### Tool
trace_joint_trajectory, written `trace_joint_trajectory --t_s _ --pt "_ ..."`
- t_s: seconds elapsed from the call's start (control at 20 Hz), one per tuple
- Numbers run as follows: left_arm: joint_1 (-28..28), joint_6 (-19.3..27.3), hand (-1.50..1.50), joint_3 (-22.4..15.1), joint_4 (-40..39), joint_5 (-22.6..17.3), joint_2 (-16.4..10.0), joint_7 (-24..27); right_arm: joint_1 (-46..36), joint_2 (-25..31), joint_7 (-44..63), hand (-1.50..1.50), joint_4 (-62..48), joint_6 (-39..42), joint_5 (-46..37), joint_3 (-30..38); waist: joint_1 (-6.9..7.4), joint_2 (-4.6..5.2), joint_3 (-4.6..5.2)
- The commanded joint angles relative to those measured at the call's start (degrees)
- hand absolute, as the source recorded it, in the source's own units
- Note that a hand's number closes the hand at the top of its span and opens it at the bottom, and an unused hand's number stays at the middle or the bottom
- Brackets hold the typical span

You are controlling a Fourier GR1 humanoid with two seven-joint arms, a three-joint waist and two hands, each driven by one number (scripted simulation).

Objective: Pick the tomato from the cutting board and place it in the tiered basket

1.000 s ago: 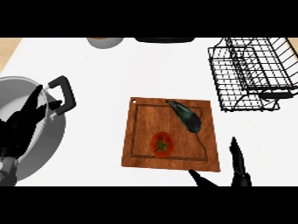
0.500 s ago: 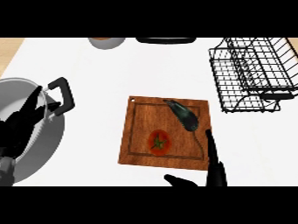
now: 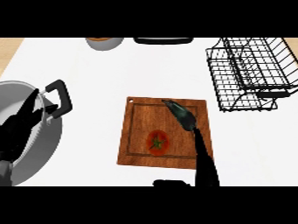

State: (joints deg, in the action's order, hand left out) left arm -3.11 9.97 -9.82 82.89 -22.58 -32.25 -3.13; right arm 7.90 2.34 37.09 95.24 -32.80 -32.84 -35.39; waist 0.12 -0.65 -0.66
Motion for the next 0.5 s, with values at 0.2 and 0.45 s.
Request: trace_joint_trajectory --t_s 0.2,0.45 --pt "6.42 -1.27 0.0 2.12 -5.7 0.5 -1.88 0.15 0.56 0.42 17.17 -1.5 9.12 6.36 -7.06 -0.89 -0.11 0.53 0.79" --pt "6.28 -3.12 0.0 3.02 -6.07 -0.39 -2.0 -0.25 1.16 0.09 16.41 -1.5 10.63 8.22 -5.17 -1.79 0.09 0.67 0.72"
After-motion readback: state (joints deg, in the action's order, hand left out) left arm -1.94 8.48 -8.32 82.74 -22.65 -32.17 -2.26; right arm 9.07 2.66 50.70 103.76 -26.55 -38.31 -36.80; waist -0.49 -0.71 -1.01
